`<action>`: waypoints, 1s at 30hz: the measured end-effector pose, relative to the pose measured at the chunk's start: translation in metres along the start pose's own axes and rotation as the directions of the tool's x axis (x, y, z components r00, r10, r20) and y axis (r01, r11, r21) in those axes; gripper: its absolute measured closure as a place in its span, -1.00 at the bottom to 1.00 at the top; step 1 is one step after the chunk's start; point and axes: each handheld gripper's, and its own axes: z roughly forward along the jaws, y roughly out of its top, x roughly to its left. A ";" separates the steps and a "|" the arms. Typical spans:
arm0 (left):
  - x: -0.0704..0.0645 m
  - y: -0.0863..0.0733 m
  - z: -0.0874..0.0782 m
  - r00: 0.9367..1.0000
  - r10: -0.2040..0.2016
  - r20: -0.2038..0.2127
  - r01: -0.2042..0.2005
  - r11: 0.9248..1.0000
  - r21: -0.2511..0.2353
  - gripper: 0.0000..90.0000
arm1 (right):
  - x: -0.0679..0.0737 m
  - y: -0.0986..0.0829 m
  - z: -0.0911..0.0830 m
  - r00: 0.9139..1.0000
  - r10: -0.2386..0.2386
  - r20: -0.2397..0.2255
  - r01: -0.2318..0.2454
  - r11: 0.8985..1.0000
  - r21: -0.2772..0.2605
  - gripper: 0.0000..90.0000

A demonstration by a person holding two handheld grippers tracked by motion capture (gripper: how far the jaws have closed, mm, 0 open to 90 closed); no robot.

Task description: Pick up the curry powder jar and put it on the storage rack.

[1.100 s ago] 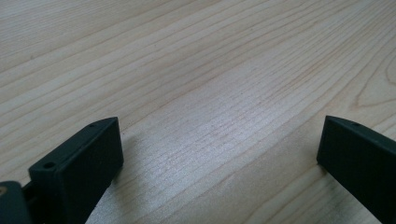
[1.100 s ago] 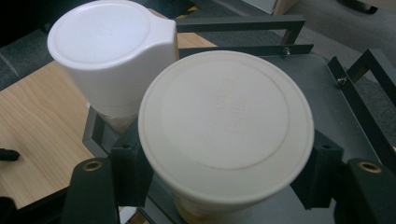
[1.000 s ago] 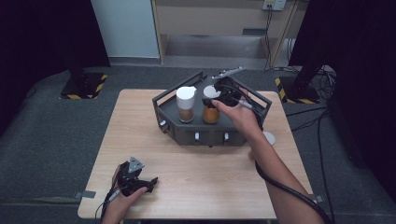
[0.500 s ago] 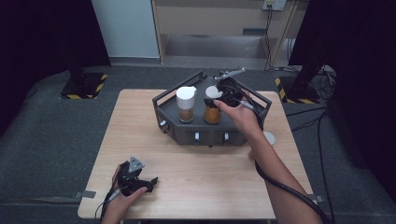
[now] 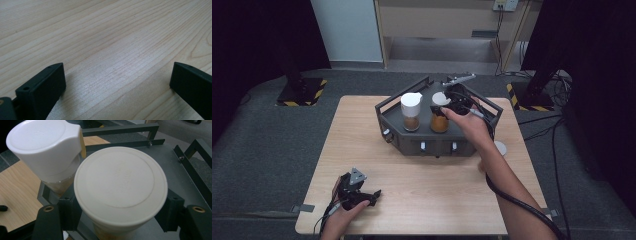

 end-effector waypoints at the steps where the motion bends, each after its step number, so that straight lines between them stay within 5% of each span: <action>1: 0.000 0.000 0.000 1.000 0.000 0.000 0.000 1.000 0.000 -1.00 | 0.000 0.000 0.000 1.000 0.001 -0.001 -0.001 1.000 0.000 -0.27; 8: 0.000 0.000 0.000 1.000 0.000 0.000 0.000 1.000 0.000 -1.00 | 0.000 0.002 -0.001 1.000 -0.004 0.003 0.004 1.000 0.006 -0.34; 19: 0.000 0.000 0.000 1.000 0.001 0.001 -0.001 1.000 0.001 -1.00 | 0.004 -0.001 -0.004 1.000 -0.003 0.009 0.003 1.000 0.006 -0.80; 30: 0.000 0.000 0.000 1.000 0.000 0.001 0.000 1.000 0.001 -1.00 | 0.013 -0.011 -0.033 0.999 -0.034 0.023 0.035 0.999 -0.023 -0.91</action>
